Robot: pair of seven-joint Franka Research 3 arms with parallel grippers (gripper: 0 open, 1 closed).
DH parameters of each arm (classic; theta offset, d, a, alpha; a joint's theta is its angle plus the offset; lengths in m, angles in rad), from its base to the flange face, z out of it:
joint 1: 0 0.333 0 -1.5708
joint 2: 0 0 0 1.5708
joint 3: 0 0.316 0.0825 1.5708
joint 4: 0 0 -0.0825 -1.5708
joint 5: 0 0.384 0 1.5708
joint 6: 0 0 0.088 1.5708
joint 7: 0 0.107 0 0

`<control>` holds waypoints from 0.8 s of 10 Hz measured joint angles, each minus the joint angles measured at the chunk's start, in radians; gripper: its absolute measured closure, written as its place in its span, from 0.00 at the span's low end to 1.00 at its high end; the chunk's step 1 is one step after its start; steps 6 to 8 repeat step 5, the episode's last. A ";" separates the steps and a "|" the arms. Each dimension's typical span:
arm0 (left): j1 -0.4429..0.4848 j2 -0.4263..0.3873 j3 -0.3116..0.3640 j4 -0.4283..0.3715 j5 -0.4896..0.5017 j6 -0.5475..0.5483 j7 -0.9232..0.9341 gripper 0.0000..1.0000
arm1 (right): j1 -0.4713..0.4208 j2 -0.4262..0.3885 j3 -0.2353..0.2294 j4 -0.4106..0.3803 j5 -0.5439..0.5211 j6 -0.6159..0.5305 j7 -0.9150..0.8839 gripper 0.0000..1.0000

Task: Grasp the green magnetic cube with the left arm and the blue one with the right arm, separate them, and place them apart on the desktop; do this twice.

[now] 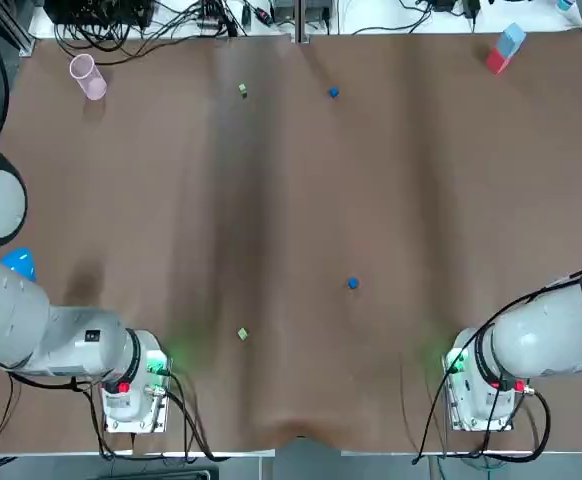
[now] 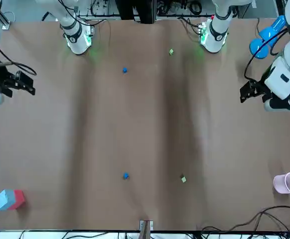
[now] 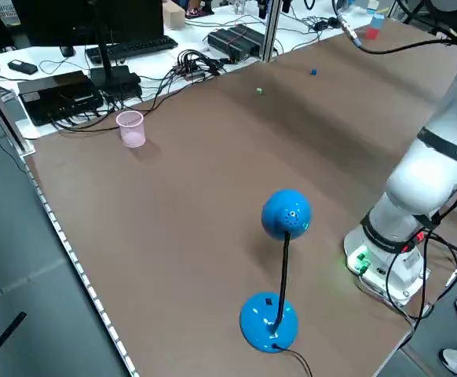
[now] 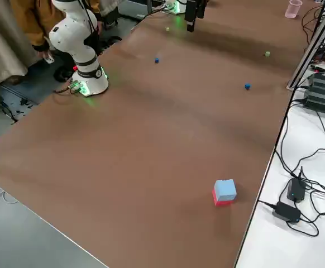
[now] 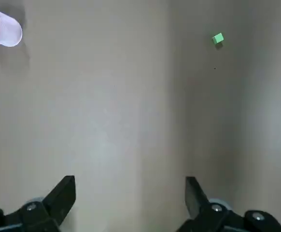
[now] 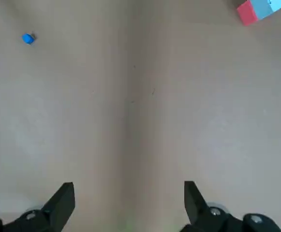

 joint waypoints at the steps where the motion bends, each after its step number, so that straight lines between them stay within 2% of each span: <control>1: 0.002 0.000 0.000 0.000 0.000 0.000 0.001 0.00 | 0.000 0.000 -0.003 0.002 0.000 0.012 -0.001 0.00; 8: 0.003 0.000 0.000 0.000 0.000 0.001 0.001 0.00 | 0.000 0.000 -0.002 0.010 -0.018 0.027 -0.002 0.00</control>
